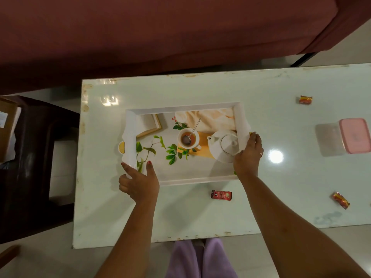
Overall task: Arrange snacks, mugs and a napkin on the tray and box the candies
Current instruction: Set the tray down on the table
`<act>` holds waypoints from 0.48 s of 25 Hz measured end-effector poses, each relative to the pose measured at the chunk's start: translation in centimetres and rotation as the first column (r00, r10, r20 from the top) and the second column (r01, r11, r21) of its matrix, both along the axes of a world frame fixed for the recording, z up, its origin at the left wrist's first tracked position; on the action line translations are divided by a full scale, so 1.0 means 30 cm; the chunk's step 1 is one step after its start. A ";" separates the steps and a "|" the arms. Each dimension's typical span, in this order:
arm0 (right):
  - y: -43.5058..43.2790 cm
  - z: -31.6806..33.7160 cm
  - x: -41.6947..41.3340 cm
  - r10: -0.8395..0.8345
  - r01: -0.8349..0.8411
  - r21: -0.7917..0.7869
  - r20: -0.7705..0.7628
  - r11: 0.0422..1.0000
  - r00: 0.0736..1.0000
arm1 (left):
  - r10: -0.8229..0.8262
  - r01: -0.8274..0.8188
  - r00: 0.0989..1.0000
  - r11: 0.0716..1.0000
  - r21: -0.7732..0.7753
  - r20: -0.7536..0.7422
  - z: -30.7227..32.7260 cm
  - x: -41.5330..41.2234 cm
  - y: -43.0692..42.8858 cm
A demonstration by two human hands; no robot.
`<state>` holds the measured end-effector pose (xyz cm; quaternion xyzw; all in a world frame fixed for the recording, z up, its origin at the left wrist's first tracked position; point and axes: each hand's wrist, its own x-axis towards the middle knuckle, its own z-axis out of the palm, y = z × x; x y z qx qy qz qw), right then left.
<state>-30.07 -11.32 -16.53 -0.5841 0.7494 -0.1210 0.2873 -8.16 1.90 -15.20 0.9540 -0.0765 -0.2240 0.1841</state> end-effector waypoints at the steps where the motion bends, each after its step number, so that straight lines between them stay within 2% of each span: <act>1: -0.003 -0.001 0.002 0.006 -0.006 0.000 0.001 1.000 1.000 | -0.001 0.001 1.000 1.000 0.009 0.003 -0.001 0.005 -0.002; 12: 0.026 0.015 0.080 0.107 -0.106 0.071 -0.009 0.992 0.994 | 0.009 -0.008 1.000 1.000 0.010 -0.016 0.010 0.130 0.035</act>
